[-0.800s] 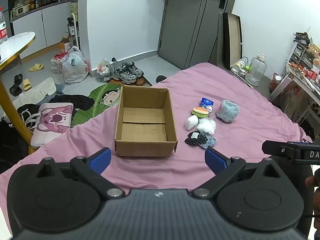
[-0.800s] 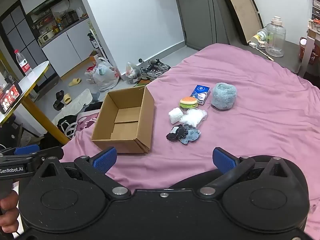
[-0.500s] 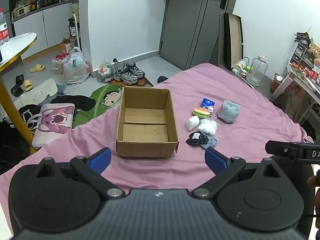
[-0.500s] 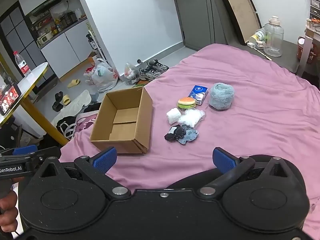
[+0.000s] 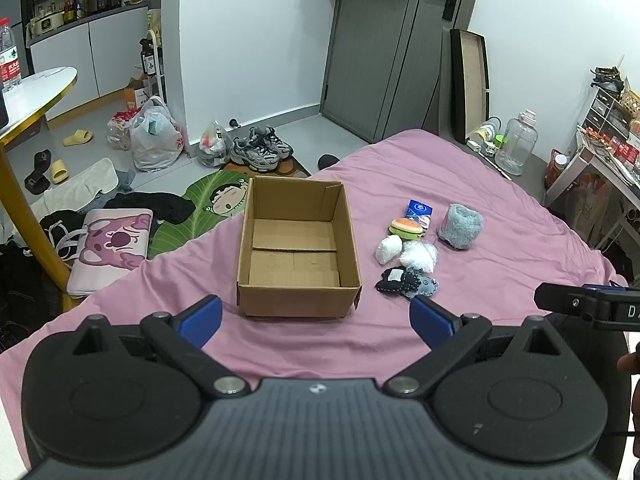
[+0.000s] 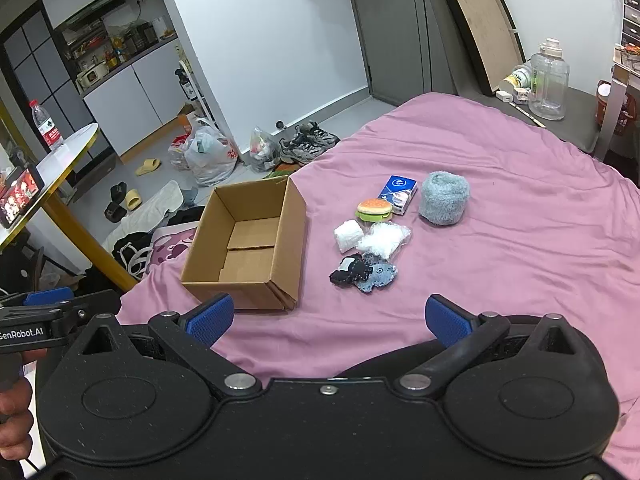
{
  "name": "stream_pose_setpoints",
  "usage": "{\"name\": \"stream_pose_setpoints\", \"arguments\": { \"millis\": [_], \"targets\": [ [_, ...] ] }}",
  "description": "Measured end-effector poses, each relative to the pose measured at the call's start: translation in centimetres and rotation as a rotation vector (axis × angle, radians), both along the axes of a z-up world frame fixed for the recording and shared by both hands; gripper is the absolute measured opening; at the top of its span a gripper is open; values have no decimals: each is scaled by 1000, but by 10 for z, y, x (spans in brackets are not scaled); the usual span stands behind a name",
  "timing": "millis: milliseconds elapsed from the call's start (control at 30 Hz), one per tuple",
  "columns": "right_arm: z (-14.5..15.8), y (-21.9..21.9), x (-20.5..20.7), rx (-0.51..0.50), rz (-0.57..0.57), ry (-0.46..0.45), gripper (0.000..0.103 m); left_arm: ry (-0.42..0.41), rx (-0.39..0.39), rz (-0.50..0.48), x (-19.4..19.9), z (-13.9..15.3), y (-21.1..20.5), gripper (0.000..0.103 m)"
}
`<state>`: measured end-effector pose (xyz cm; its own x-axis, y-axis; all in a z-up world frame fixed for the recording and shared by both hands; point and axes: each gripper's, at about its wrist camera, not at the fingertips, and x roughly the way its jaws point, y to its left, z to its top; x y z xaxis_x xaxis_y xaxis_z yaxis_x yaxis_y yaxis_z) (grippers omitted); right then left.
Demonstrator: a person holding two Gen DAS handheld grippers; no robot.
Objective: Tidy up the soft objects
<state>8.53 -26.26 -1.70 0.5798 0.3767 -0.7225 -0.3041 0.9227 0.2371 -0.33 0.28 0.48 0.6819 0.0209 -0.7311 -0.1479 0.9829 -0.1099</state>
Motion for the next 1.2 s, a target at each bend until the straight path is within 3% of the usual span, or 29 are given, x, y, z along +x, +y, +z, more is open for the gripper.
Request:
{"name": "stream_pose_setpoints", "arguments": {
  "millis": [1200],
  "targets": [
    [2, -1, -2, 5, 7, -9, 103, -12, 1, 9, -1, 7, 1, 99]
  ]
}}
